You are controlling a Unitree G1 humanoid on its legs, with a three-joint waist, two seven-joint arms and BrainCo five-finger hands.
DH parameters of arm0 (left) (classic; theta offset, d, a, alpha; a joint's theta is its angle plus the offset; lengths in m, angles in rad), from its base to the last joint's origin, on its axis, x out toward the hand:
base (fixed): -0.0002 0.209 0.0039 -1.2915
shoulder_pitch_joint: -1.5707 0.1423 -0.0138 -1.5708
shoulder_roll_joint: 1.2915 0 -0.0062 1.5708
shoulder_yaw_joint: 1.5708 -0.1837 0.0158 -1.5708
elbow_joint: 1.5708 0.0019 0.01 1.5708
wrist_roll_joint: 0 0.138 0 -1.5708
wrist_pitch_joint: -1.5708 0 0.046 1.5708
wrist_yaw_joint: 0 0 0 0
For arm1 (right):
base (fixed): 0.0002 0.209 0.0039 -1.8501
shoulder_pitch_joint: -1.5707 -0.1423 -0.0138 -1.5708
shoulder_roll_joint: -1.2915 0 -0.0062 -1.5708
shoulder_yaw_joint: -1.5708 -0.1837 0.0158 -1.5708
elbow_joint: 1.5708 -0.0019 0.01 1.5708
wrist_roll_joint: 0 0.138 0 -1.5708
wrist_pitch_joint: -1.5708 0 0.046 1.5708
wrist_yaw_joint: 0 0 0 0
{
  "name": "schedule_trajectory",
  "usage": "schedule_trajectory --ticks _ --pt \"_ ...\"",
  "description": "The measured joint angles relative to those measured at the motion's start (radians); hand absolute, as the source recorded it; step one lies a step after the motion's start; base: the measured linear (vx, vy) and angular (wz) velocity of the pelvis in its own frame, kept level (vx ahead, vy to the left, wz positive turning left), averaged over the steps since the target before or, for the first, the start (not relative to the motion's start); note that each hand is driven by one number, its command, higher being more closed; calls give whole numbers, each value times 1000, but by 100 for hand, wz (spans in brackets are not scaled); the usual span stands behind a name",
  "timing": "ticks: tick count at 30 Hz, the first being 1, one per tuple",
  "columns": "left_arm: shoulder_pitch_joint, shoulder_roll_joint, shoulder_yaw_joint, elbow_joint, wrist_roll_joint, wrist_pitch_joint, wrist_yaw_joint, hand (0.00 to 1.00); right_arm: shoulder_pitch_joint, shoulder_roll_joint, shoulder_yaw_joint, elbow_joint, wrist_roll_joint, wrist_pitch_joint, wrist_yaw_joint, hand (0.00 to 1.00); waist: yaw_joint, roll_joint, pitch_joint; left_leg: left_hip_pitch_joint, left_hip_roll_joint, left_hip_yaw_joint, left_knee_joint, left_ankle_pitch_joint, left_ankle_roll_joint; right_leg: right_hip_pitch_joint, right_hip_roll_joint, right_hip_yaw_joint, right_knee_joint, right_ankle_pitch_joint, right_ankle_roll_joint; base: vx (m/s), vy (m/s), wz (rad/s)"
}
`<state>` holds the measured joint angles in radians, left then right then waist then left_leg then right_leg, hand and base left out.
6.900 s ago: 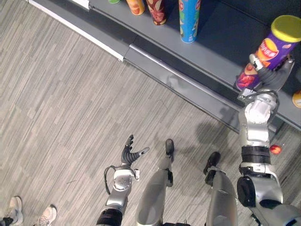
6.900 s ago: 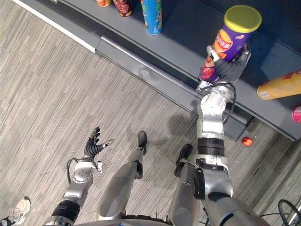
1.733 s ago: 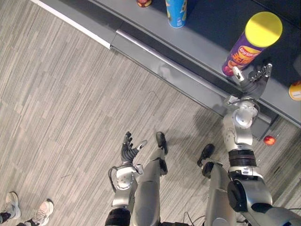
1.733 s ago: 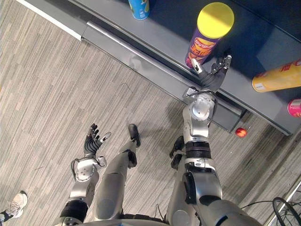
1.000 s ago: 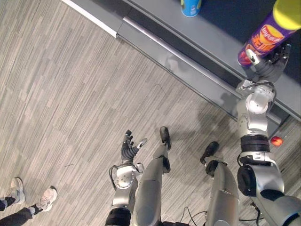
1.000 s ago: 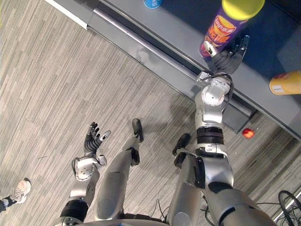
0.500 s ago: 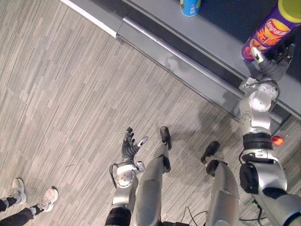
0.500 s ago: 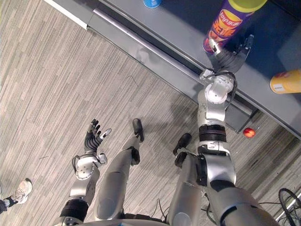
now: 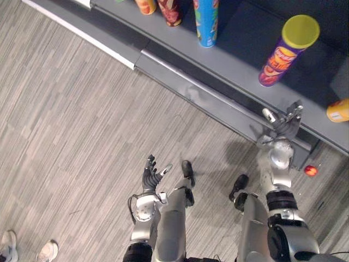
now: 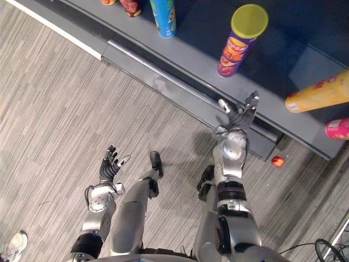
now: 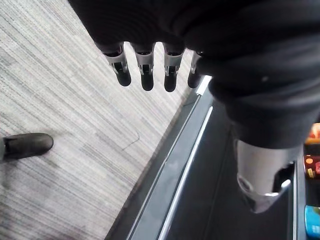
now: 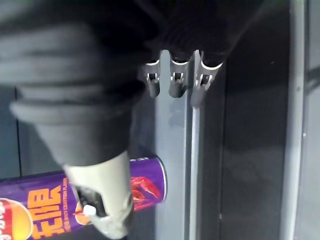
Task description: Put the gum and the chips on the shelf.
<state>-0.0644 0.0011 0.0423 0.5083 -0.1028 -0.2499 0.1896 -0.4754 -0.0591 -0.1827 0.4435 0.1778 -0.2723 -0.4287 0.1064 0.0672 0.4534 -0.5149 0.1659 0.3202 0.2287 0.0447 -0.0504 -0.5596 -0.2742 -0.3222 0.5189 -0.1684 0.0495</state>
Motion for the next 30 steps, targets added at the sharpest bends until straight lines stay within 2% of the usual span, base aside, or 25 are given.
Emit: schedule_trajectory --ticks 2,5,9,11,14,17,20,25,28,30 --pt "0 2 11 58 9 12 0 0 81 24 37 0 -1 1 26 0 -17 -5 -3 44 4 2 -5 -5 -1 50 10 -1 -24 3 5 73 -34 -8" --pt "1 6 41 164 45 22 -2 0 208 57 109 1 -4 2 79 0 -28 -31 -17 125 10 13 -33 -10 -8 131 33 5 -75 10 14 104 -40 -17" --pt "10 53 70 355 94 47 -28 0 349 64 216 54 -25 2 173 0 -72 -89 -90 189 16 25 -77 -7 -14 203 76 23 -179 44 25 123 -6 -20" --pt "15 53 109 412 126 61 -42 0 404 58 229 95 -47 2 220 0 -79 -101 -115 227 12 30 -105 -6 -13 245 88 30 -229 61 32 140 33 -17" --pt "53 52 157 451 127 72 -67 0 514 36 231 170 -70 3 307 0 -83 -105 -177 297 -4 53 -177 7 -17 308 105 41 -305 90 44 156 40 -17" --pt "95 54 203 480 138 80 -83 0 598 28 228 244 -108 5 364 0 -104 -105 -237 370 -22 58 -257 28 -23 365 112 44 -355 100 51 121 36 -7" --pt "109 59 229 512 154 87 -98 0 646 30 187 327 -132 7 389 0 -114 -112 -281 414 -26 62 -302 39 -28 398 120 45 -380 102 52 90 21 -4" --pt "135 57 310 540 139 89 -127 0 643 32 29 472 -130 13 387 0 -116 -129 -304 492 -26 116 -324 34 -35 448 135 99 -431 125 54 35 15 -30" --pt "140 44 372 568 93 100 -140 0 639 25 -58 562 -130 29 387 0 -119 -125 -321 531 -28 143 -326 22 -40 476 137 126 -449 130 56 21 14 -30" --pt "148 34 401 580 54 107 -152 0 643 27 -115 630 -126 57 387 0 -119 -118 -337 555 -28 155 -330 14 -43 496 138 137 -457 130 57 23 12 -18"
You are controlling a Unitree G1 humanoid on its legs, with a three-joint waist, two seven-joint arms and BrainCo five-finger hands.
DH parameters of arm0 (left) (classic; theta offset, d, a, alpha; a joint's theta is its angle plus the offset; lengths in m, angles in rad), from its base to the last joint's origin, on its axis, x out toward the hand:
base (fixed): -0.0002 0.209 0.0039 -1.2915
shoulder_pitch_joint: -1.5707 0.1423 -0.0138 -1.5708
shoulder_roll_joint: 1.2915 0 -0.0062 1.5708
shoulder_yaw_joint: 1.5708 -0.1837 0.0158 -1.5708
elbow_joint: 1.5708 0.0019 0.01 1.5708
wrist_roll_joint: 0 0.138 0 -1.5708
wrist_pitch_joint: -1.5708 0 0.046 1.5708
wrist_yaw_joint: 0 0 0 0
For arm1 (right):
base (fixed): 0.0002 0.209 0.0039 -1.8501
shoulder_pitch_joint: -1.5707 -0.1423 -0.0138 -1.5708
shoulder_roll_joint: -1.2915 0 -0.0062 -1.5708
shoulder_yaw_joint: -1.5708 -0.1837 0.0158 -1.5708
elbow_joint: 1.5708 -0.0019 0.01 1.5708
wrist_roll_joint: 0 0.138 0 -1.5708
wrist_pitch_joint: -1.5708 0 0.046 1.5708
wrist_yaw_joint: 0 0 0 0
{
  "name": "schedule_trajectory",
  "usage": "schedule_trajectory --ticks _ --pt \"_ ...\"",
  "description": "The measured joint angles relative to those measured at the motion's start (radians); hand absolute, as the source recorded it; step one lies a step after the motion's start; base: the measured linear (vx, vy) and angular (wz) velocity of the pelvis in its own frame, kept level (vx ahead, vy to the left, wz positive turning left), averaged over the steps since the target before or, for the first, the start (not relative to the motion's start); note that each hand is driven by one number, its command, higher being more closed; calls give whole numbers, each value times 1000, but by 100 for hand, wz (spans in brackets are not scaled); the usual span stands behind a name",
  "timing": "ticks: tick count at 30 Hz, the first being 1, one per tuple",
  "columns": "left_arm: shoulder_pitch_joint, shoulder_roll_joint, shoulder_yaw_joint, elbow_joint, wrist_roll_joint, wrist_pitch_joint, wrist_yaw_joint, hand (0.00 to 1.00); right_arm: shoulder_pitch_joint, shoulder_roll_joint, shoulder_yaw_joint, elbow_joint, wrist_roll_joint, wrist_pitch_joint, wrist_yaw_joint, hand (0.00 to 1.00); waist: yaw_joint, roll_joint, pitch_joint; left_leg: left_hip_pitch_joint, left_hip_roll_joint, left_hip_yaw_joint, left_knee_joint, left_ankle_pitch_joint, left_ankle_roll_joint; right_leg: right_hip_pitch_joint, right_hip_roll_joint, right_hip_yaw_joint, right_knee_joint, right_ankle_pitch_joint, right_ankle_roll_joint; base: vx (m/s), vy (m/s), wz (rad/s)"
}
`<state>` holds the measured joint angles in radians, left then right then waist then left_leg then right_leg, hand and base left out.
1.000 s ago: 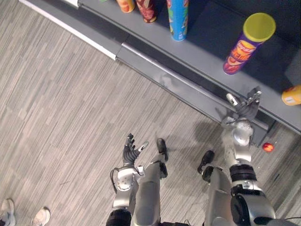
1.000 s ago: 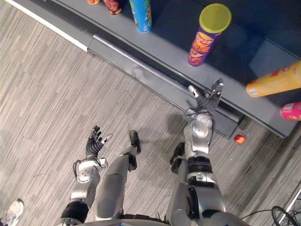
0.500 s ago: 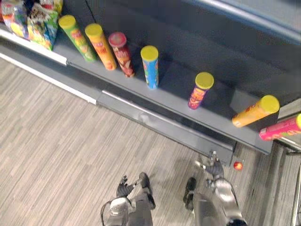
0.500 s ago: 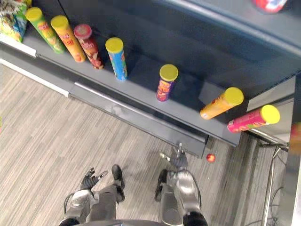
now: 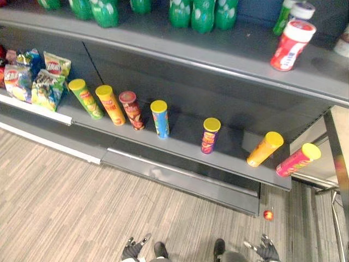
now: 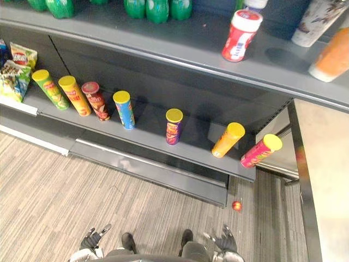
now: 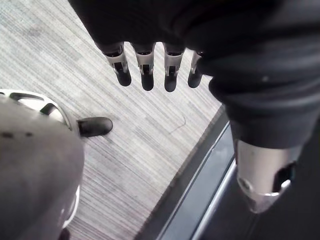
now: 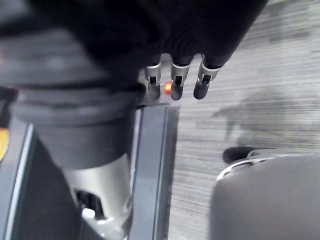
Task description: Put the gum and the chips on the shelf.
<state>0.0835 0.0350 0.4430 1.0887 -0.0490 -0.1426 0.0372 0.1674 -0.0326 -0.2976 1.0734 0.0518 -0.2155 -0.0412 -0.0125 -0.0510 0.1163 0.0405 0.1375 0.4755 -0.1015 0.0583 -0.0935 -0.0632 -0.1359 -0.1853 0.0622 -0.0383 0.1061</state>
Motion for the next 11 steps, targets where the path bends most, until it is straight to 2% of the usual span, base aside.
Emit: schedule_trajectory --ticks 3,6,11 --pt "5 -17 36 31 -28 8 -6 0 28 5 -83 56 37 40 3 0 -5 19 -26 32 -2 15 -1 -15 -4 26 1 16 -13 2 3 37 12 -15" --pt "1 -30 37 55 -58 17 -12 0 42 8 -129 82 103 58 5 0 -6 34 -43 49 -3 33 -1 -22 -6 37 2 31 -20 2 2 27 9 -15" --pt "0 -31 35 64 -58 21 -14 0 41 20 -171 87 155 76 3 0 -6 37 -53 53 -4 31 -1 -24 -7 49 2 28 -33 5 3 13 -2 0"
